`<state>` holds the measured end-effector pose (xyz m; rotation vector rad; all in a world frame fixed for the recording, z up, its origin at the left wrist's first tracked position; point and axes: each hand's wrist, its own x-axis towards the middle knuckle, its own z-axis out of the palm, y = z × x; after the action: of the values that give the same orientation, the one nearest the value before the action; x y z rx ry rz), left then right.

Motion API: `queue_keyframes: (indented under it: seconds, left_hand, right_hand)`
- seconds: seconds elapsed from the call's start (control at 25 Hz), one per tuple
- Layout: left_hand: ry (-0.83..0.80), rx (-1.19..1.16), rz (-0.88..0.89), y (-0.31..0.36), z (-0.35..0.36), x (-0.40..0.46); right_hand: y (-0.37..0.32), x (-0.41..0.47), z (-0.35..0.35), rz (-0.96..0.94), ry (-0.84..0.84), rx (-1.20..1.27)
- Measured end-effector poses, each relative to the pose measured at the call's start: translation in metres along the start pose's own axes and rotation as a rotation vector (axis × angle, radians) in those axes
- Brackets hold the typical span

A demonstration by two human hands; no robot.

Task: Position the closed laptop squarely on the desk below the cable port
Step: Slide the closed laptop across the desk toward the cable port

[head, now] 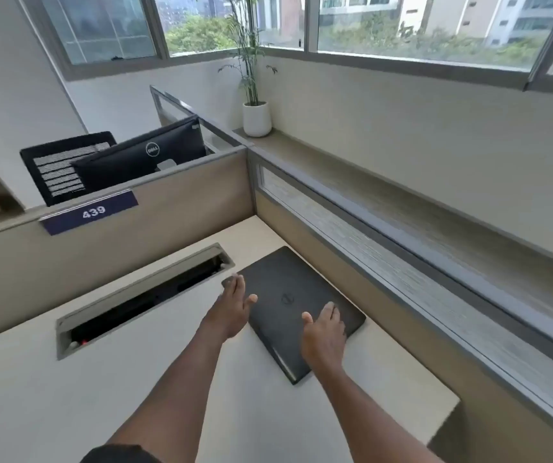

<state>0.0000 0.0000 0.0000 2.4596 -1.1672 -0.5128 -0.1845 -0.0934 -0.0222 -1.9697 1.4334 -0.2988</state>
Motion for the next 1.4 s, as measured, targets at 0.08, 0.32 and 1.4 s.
queue_keyframes:
  seconds: [0.08,0.32,1.4]
  left_hand:
    - [-0.096,-0.012,-0.002,-0.002,0.015,0.011]
    - [-0.124,0.108,-0.026,-0.016,0.041,0.051]
    - [-0.112,0.163,-0.316,-0.051,0.029,0.151]
  right_hand:
    - [0.014,0.000,0.007,0.137,0.043,0.026]
    - [0.036,0.003,0.022,0.312,0.104,0.197]
    - [0.034,0.061,0.036,0.984,0.194,0.643]
